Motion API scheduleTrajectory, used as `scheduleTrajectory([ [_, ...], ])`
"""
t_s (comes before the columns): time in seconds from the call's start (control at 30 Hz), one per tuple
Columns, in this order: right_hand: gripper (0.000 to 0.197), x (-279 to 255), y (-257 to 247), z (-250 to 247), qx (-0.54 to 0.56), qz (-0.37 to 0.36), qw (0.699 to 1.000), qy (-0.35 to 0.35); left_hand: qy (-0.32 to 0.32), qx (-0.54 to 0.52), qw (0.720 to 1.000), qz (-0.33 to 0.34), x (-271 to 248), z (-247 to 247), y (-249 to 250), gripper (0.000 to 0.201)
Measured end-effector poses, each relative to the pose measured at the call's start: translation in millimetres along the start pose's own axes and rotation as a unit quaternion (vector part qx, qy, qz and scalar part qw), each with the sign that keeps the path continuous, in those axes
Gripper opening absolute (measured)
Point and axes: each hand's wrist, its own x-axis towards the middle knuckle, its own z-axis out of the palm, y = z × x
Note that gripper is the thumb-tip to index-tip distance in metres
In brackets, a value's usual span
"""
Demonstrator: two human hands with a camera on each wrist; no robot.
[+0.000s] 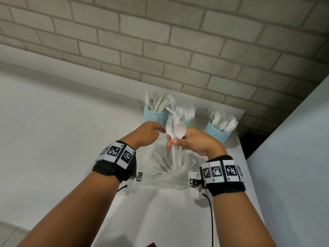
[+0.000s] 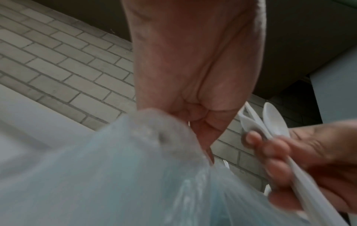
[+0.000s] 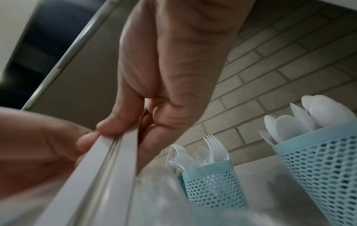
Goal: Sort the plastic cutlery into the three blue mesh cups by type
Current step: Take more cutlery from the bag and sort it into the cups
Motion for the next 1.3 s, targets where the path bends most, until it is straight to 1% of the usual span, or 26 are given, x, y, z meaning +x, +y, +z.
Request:
scheduleTrajectory([
  [0.07,0.013,2,-5,-2,0.127,-0.017,0.991,0.043,0.026,-0.046,0.999,0.002,1,1,3,0.04],
  [0.13,0.016,6,-10,-1,0.219,-0.029,0.972,0.085,0.034,-0.14,0.989,0.012,-1,3,10,0.031],
  [0.17,0.019,8,-12,-1,0.247,-0.035,0.962,0.107,0.023,-0.196,0.98,0.015,-3,4,14,0.029],
  [0.23,0.016,12,-15,1,0.286,-0.047,0.946,0.143,-0.024,-0.293,0.956,0.01,-6,4,22,0.03],
  [0.3,0.012,15,-17,0,0.31,-0.057,0.935,0.164,-0.068,-0.323,0.944,-0.005,-10,4,26,0.028],
  [0.33,0.011,16,-18,-1,0.316,-0.056,0.931,0.175,-0.082,-0.321,0.943,-0.012,-10,4,26,0.029],
  [0.4,0.012,18,-17,-1,0.309,-0.045,0.931,0.189,-0.096,-0.308,0.946,-0.025,-8,7,24,0.035],
  [0.5,0.026,22,-15,1,0.278,-0.021,0.941,0.194,-0.103,-0.283,0.953,-0.04,-3,14,16,0.035],
  [0.53,0.025,23,-15,3,0.268,-0.016,0.944,0.193,-0.106,-0.283,0.952,-0.044,-2,16,14,0.034],
  [0.6,0.016,23,-14,6,0.241,-0.013,0.95,0.197,-0.112,-0.29,0.949,-0.051,-1,19,11,0.032],
  [0.7,0.017,23,-16,12,0.203,-0.004,0.957,0.209,-0.116,-0.293,0.947,-0.057,-2,21,10,0.033],
  [0.8,0.017,23,-16,14,0.168,0.008,0.965,0.202,-0.111,-0.298,0.947,-0.051,-3,21,10,0.033],
  [0.9,0.017,23,-15,17,0.164,0.004,0.969,0.182,-0.099,-0.336,0.936,-0.034,-3,22,7,0.019],
  [1.0,0.016,25,-14,17,0.184,0.002,0.967,0.178,-0.109,-0.392,0.913,-0.044,-3,25,2,0.013],
  [1.1,0.025,27,-13,15,0.201,0.014,0.956,0.211,-0.117,-0.419,0.9,-0.044,-4,26,-2,0.011],
  [1.2,0.021,27,-12,14,0.234,0.017,0.942,0.24,-0.11,-0.43,0.895,-0.051,-4,25,-4,0.011],
  [1.3,0.019,26,-11,13,0.239,0.007,0.937,0.255,-0.112,-0.444,0.887,-0.061,-3,24,-4,0.013],
])
